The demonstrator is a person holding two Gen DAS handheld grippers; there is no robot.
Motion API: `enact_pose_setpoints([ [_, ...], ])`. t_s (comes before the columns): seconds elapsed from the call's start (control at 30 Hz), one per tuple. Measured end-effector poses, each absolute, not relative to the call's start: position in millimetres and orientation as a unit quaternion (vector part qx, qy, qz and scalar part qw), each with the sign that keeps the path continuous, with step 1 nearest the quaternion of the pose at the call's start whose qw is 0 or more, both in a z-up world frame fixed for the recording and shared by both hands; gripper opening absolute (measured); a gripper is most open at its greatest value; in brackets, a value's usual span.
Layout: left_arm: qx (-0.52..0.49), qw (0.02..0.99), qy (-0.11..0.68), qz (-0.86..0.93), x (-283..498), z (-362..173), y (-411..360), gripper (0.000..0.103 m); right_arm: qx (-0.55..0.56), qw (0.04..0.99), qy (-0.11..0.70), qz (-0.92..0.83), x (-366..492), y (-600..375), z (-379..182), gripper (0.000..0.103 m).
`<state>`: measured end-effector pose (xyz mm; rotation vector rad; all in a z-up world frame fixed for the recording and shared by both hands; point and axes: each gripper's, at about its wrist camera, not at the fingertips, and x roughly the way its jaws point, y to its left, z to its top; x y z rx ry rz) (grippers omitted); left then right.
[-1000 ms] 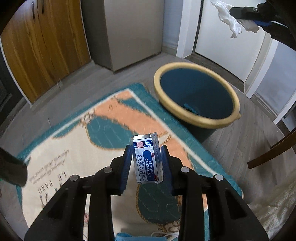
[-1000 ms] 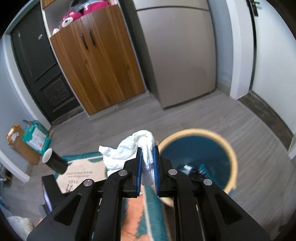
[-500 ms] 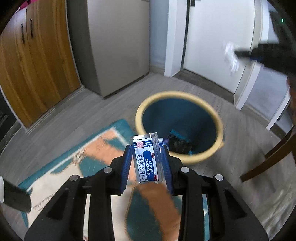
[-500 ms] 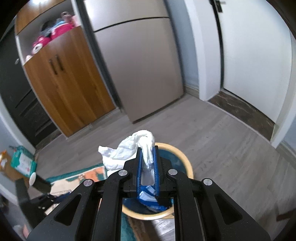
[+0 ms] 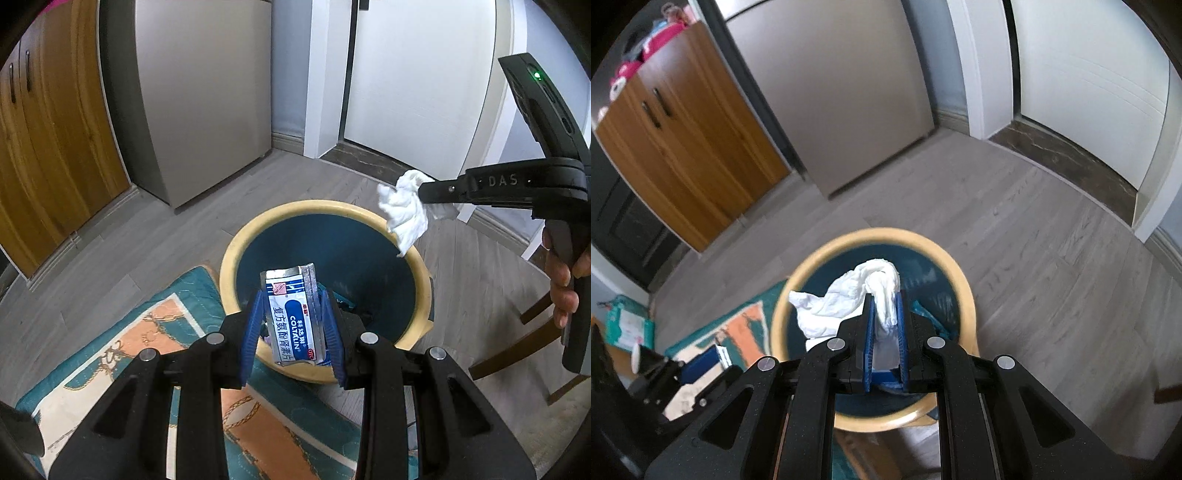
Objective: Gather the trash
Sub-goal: 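Carry the tissue and medicine box over the bin and release both, then move both open grippers back over the rug toward the blue masks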
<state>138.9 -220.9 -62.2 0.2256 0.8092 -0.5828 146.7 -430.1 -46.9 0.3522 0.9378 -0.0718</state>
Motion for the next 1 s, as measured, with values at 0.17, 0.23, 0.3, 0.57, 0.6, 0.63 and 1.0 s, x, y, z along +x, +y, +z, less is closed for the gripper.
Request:
enact_pose_setpoints([
  [0.17,0.097,0.867,0.401,-0.280,153,-73,-228,0.032,0.167,0.870,0.462,-0.036,155,-427,-58,0.013],
  [0.23,0.088,0.865,0.406,-0.280,161,-77,-231,0.034,0.167,0.868,0.466,-0.034,158,-426,-63,0.020],
  [0.3,0.076,0.861,0.416,-0.281,167,-80,-231,0.044,0.167,0.867,0.467,-0.034,162,-425,-65,0.032],
  [0.57,0.074,0.868,0.414,-0.265,168,-81,-224,0.064,0.178,0.870,0.458,-0.035,160,-426,-62,0.060],
  [0.6,0.072,0.869,0.414,-0.262,168,-81,-222,0.065,0.179,0.871,0.456,-0.034,159,-425,-60,0.061],
  [0.63,0.071,0.869,0.415,-0.261,167,-79,-220,0.066,0.180,0.872,0.454,-0.034,158,-424,-59,0.065],
  [1.0,0.072,0.891,0.388,-0.226,148,-42,-182,0.096,0.189,0.884,0.426,-0.014,151,-408,-38,0.094],
])
